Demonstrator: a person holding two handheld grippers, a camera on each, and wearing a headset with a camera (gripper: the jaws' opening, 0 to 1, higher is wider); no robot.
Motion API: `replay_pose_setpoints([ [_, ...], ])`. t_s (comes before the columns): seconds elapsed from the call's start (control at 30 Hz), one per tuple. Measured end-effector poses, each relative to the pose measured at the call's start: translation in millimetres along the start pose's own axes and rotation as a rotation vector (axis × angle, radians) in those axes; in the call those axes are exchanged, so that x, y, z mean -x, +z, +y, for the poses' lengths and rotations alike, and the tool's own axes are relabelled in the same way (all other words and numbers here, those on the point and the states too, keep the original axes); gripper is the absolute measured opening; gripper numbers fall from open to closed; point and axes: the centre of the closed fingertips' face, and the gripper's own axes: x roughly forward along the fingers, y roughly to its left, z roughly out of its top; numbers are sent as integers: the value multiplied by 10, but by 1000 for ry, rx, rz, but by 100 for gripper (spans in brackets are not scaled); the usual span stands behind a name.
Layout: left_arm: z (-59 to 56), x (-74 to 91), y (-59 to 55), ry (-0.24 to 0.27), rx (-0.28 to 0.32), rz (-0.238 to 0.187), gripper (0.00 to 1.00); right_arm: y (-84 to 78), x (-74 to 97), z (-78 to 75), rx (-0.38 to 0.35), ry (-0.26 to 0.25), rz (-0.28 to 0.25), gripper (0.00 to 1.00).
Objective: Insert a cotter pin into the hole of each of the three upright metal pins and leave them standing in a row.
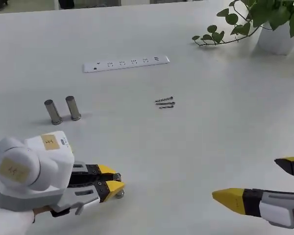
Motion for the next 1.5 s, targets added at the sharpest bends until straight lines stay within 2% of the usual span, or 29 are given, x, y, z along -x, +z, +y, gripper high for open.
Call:
replay_pose_setpoints([
  [0.07,-12,-1,-1,-3,-17,3,6,-1,-3,6,1,3,0,98],
  [0.43,-24,-5,11,4,-26,-5,6,43,-18,37,13,14,-6,98],
  [0.5,-28,3,31,5,-23,-17,7,47,-15,36,14,15,-6,98],
  [0.6,-32,44,111,4,5,-66,11,56,-11,38,15,16,-7,98],
  [0.67,-40,81,135,4,6,-77,15,62,-7,43,18,17,-5,97],
  [0.77,-59,131,145,3,10,-84,24,78,-4,52,22,17,-7,97],
  [0.87,-73,181,99,11,32,-78,41,97,-4,57,27,17,-9,97],
  [0.97,-108,246,30,9,51,-71,51,122,-11,62,30,18,-13,97],
  [1.03,-118,283,7,16,57,-77,58,136,-19,69,32,19,-13,97],
  [1.1,-143,324,-5,14,86,-92,70,150,-28,76,37,20,-11,97],
  [1.17,-173,360,-20,14,92,-97,81,164,-39,83,40,22,-10,97],
  [1.27,-192,398,-41,17,118,-100,93,184,-55,89,46,24,-6,96],
  [1.4,-160,440,30,48,172,-160,99,205,-74,108,55,29,-3,96],
  [1.5,-151,450,36,55,179,-168,99,210,-88,129,61,34,4,96],
])
